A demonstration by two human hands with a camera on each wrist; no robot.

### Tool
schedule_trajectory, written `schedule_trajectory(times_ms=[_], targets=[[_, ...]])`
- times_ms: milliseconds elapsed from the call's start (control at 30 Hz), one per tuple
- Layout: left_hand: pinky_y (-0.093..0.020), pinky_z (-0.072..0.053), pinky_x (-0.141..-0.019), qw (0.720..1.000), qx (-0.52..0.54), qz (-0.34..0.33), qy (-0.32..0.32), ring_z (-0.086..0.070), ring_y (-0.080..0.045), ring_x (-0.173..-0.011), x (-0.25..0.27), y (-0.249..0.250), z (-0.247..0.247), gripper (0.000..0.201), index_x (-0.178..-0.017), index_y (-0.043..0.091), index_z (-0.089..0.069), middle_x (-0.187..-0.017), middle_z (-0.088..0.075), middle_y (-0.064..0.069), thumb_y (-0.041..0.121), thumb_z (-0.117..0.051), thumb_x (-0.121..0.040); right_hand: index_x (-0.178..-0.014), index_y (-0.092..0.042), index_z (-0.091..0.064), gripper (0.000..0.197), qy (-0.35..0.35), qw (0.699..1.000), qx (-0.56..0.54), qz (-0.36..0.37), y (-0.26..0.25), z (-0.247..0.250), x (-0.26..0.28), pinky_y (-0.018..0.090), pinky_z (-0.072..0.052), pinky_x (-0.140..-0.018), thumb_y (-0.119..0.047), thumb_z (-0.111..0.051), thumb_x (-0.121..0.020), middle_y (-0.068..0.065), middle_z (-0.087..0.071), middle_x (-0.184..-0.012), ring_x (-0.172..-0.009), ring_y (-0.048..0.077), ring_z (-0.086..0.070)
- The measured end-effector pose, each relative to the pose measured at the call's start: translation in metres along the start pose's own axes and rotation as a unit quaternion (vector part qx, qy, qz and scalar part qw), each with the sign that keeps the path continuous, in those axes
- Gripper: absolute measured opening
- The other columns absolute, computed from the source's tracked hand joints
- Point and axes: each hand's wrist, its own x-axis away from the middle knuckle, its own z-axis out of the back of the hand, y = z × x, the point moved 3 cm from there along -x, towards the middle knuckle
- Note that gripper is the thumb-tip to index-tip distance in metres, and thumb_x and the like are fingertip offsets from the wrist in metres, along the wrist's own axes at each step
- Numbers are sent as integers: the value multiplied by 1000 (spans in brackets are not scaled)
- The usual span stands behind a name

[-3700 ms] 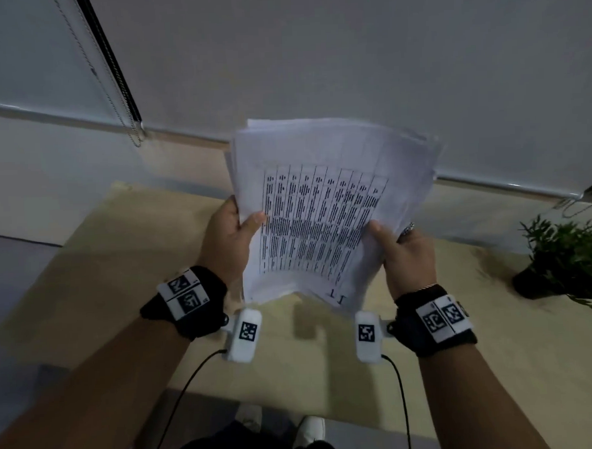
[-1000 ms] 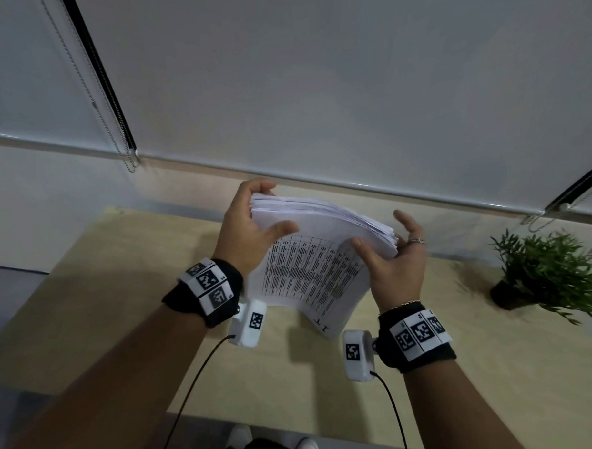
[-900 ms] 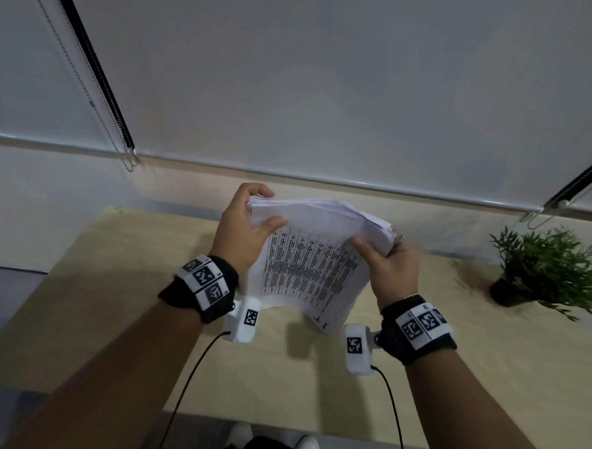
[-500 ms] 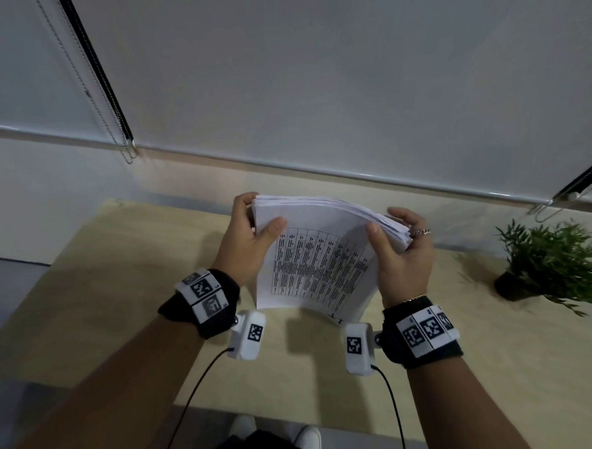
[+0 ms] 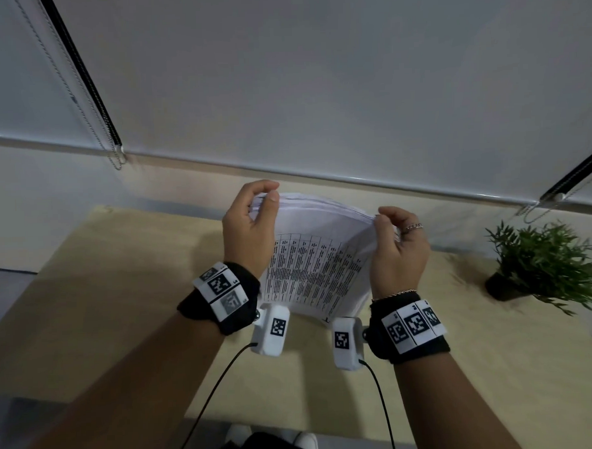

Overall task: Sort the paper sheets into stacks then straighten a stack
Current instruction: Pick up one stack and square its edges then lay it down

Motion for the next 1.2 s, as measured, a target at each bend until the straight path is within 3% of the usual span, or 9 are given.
schedule_trajectory(times_ms=[267,433,600,700,767,833,900,1000,1200], targets=[[-11,-39,-62,1000,-6,20,-6,-47,-11,-71,-10,-5,0,21,-100,19,-68,-85,-60,-4,10,-50,-96,-96,-8,-67,9,3,1000,9,0,0,-5,-2,10,-46,-69,-9,-60,-92,-11,-64,-82,-71,-10,-59],[-15,-50,-78,998,-5,53,21,-66,-5,-84,-14,-3,1,17,-99,14,-74,-94,-74,5,20,-59,-93,-99,-7,-66,13,-30,999,-12,20,-3,-8,1,9,-47,-73,-17,-60,-95,-9,-65,-88,-80,-8,-60],[-24,-37,-52,997,-11,59,38,-45,-11,-54,-23,-6,2,31,-95,13,-75,-80,-73,-10,4,-46,-89,-111,-12,-61,37,-70,996,44,29,-1,-8,4,3,-42,-84,-25,-78,-80,-18,-60,-102,-95,-14,-56],[-22,-47,-76,998,21,55,-12,-60,-6,-80,-20,-3,5,24,-114,17,-66,-105,-72,2,14,-53,-94,-115,-15,-58,46,-89,994,50,26,0,-6,5,2,-45,-80,-20,-82,-76,-20,-57,-104,-95,-17,-55],[-21,-42,-100,995,13,43,-95,-57,-4,-113,-16,-9,8,41,-129,28,-51,-122,-64,6,31,-65,-91,-118,-12,-57,50,-101,995,13,3,2,-3,3,4,-48,-72,-11,-82,-75,-14,-58,-102,-89,-17,-59],[-26,-41,-109,989,-20,53,-140,-54,-9,-121,-14,-15,12,59,-130,37,-44,-125,-59,3,31,-78,-81,-112,-12,-62,42,-130,991,4,-15,7,-1,-2,11,-51,-69,-9,-81,-75,-11,-65,-98,-81,-11,-65],[-34,-50,-98,990,-26,52,-130,-61,-7,-105,-14,-11,17,46,-117,28,-57,-112,-64,5,19,-81,-78,-96,-15,-69,22,-151,988,23,-4,9,2,-6,19,-51,-65,-13,-80,-78,-13,-70,-82,-72,-5,-66],[-19,-50,-81,992,-4,-2,-127,-63,2,-85,-16,3,21,25,-96,20,-66,-94,-67,13,9,-79,-78,-87,-19,-70,12,-149,987,39,48,5,9,-9,24,-53,-64,-16,-79,-80,-10,-70,-77,-72,3,-66],[-16,-50,-74,971,13,78,-225,-62,0,-81,-4,-22,29,61,-117,25,-51,-97,-62,5,21,-85,-67,-92,-21,-69,30,-199,979,-21,-33,17,10,8,20,-56,-67,-6,-84,-71,-6,-73,-85,-79,7,-71]])
